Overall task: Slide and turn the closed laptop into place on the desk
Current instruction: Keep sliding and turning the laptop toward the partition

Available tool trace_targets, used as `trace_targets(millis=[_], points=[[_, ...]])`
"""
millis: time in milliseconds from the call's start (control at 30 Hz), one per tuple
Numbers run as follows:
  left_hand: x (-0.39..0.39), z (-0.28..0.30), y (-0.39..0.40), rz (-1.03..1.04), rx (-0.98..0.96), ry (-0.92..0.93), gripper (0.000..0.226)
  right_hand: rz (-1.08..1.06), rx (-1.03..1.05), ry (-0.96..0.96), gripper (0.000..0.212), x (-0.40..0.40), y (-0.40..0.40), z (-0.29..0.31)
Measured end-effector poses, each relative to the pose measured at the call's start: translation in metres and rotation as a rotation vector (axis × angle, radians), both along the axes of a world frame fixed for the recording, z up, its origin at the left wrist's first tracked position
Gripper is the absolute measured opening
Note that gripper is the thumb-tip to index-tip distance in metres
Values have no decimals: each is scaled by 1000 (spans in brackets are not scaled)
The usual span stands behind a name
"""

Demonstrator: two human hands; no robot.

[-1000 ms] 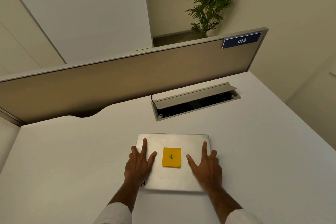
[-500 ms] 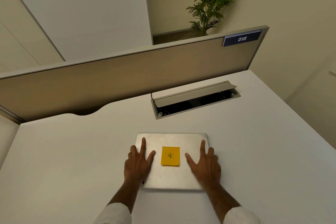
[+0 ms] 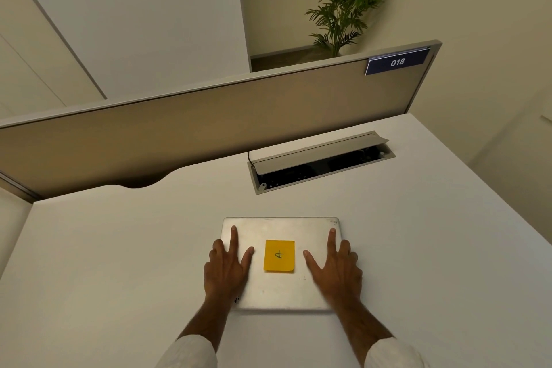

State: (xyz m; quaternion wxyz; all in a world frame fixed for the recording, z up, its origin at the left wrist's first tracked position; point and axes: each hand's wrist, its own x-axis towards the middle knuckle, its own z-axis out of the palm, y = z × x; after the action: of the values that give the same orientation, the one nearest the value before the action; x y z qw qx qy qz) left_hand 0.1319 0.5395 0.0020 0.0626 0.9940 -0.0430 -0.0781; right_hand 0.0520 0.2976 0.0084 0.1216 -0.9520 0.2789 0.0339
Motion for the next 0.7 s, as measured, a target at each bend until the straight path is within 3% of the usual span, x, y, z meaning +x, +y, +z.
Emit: trace_targets(millis=[333, 700], points=[[-10, 2, 7, -66, 135, -75, 92, 0, -34, 35, 96, -1, 3, -1], [-10, -2, 8, -152, 108, -146, 96, 125, -48, -26, 98, 1, 5, 20]])
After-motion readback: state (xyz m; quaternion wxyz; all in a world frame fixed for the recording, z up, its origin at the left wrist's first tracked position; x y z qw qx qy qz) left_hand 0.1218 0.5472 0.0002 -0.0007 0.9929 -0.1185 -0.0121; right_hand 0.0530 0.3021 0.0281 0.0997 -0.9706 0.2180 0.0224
